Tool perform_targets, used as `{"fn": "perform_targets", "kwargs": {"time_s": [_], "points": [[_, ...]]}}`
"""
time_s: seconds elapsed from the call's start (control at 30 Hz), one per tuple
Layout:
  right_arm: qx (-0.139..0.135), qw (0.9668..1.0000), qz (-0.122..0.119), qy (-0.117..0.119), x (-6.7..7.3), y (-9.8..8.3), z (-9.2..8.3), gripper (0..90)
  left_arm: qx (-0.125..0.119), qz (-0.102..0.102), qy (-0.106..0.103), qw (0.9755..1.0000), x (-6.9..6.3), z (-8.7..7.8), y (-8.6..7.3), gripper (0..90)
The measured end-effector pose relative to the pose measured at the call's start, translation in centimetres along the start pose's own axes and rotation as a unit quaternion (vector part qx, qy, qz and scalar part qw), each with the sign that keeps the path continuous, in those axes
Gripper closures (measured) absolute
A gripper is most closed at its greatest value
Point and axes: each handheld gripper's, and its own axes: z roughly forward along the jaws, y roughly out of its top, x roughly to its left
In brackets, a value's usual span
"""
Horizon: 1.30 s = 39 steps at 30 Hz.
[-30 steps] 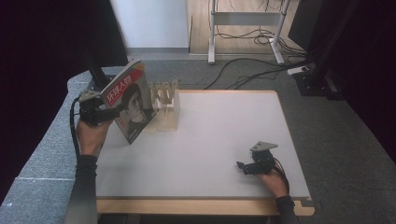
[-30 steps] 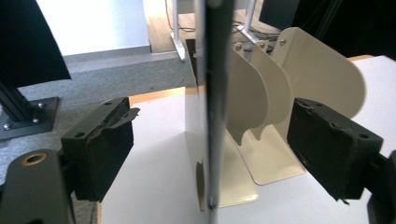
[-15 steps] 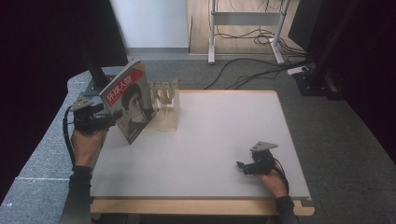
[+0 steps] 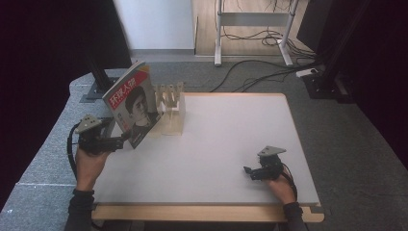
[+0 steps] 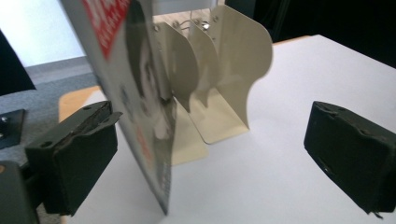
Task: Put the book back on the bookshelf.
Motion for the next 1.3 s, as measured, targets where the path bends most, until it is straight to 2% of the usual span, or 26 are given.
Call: {"fn": "perform_targets", "kwargs": {"time_s": [0.1, 0.2, 0.33, 0.43, 0.5, 0.67, 0.8, 0.9, 1.07, 1.17, 1.23, 1.3], "points": [[0.0, 1.0, 0.0, 0.0, 0.0, 0.0, 0.0, 10.9, 0.005, 0.0, -0.014, 0.9999, -0.8, 0.2, -0.8, 1.8], [0.0, 1.0, 0.0, 0.0, 0.0, 0.0, 0.0, 10.9, 0.018, 0.009, -0.026, 0.9995, -1.8, 0.8, -1.7, 0.0], [0.0, 1.0, 0.0, 0.0, 0.0, 0.0, 0.0, 11.0, 0.027, 0.005, -0.05, 0.9984, -2.9, 2.1, -3.1, 0.0], [0.0, 1.0, 0.0, 0.0, 0.0, 0.0, 0.0, 11.0, 0.032, 0.002, -0.066, 0.9973, -3.5, 3.3, -4.0, 0.0], [0.0, 1.0, 0.0, 0.0, 0.0, 0.0, 0.0, 11.0, 0.04, 0.015, -0.07, 0.9966, -4.1, 4.0, -4.5, 0.0], [-0.001, 1.0, 0.0, 0.0, 0.0, 0.0, 0.0, 11.0, 0.054, 0.019, -0.093, 0.994, -5.1, 5.8, -5.4, 0.0], [-0.001, 1.0, 0.0, 0.0, 0.0, 0.0, 0.0, 11.0, 0.066, 0.023, -0.101, 0.9925, -5.8, 7.1, -6.5, 0.0], [-0.001, 1.0, -0.001, 0.0, 0.0, 0.0, 0.0, 11.0, 0.073, 0.017, -0.111, 0.991, -6.2, 8.0, -7.5, 0.0], [-0.001, 1.0, -0.001, 0.0, 0.0, 0.0, 0.0, 11.0, 0.097, 0.026, -0.11, 0.9889, -7.0, 9.3, -9.3, 0.0], [-0.001, 1.0, 0.0, 0.0, 0.0, 0.0, 0.0, 11.0, 0.114, 0.032, -0.107, 0.9872, -7.3, 10.1, -10.3, 0.0], [-0.001, 1.0, -0.001, 0.0, 0.0, 0.0, 0.0, 11.0, 0.128, 0.037, -0.108, 0.9851, -7.6, 10.7, -11.0, 0.0], [-0.001, 1.0, 0.0, -0.001, 0.0, 0.0, 0.0, 11.0, 0.154, 0.043, -0.11, 0.981, -7.9, 11.3, -11.3, 0.0]]}}
